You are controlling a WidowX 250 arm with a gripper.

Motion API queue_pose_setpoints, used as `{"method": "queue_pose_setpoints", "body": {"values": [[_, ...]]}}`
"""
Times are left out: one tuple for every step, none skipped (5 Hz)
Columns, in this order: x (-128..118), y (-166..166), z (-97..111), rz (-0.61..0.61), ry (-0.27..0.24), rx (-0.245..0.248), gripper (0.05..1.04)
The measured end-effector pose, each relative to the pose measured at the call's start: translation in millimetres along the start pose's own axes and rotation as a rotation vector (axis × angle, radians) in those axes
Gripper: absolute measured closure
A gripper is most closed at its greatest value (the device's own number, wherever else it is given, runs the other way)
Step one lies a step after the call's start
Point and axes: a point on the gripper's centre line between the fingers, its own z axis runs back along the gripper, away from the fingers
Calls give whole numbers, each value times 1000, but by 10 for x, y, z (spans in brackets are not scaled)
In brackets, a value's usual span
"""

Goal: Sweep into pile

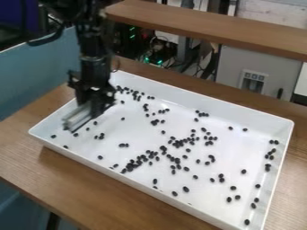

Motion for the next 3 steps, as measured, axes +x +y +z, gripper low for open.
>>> {"method": "queue_pose_setpoints", "body": {"values": [[-99,103,-156,-111,-63,16,696],[-106,122,-246,-153,-107,16,696],[-101,165,-238,-159,-101,43,697]]}}
